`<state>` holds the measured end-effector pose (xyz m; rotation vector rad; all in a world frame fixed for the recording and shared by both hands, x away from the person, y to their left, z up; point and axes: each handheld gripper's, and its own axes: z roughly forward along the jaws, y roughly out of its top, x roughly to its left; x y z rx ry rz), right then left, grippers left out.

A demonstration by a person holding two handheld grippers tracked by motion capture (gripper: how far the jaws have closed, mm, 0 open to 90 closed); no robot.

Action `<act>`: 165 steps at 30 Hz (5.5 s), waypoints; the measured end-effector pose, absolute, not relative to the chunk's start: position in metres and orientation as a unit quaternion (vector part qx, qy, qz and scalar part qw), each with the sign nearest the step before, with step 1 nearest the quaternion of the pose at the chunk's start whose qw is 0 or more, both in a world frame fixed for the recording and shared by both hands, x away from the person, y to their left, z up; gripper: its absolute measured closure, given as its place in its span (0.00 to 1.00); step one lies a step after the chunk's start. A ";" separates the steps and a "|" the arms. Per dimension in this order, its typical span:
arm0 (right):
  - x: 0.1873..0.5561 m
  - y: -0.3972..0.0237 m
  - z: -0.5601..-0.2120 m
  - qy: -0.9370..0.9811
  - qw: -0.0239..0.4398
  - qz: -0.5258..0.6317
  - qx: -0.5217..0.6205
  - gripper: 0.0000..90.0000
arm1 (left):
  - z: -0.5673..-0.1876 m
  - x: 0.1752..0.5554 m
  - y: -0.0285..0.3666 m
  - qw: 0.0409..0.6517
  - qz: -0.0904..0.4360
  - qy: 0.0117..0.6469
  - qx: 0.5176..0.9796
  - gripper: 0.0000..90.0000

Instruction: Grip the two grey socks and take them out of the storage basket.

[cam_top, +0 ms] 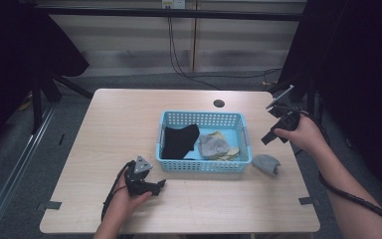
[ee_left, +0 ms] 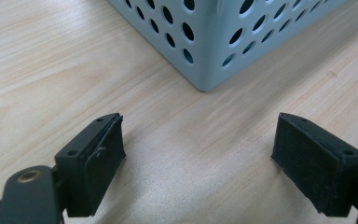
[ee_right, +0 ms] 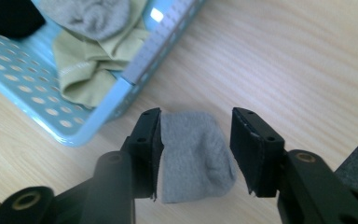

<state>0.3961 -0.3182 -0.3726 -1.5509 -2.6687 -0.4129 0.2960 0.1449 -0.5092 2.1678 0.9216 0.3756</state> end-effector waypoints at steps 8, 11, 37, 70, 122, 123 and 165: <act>0.400 -0.287 -0.358 -0.864 -0.005 -0.164 -0.476 0.45 | -0.509 0.296 0.145 0.369 0.146 0.359 0.845 0.18; 0.403 -0.273 -0.358 -0.869 -0.005 -0.166 -0.467 0.41 | -0.509 0.296 0.145 0.370 0.146 0.359 0.844 0.18; 0.427 -0.195 -0.399 -0.884 -0.004 -0.189 -0.428 0.37 | -0.509 0.296 0.145 0.368 0.147 0.360 0.845 0.18; 0.444 -0.166 -0.455 -0.896 0.000 -0.161 -0.414 0.46 | -0.509 0.296 0.145 0.371 0.144 0.361 0.844 0.18; 0.425 -0.206 -0.338 -0.901 0.015 -0.158 -0.403 0.95 | -0.509 0.296 0.145 0.367 0.144 0.359 0.846 0.17; 0.425 -0.207 -0.336 -0.901 0.015 -0.157 -0.405 0.95 | -0.509 0.296 0.145 0.367 0.146 0.359 0.846 0.17; 0.417 -0.267 -0.298 -0.878 -0.015 -0.172 -0.447 0.95 | -0.509 0.296 0.145 0.367 0.144 0.359 0.846 0.17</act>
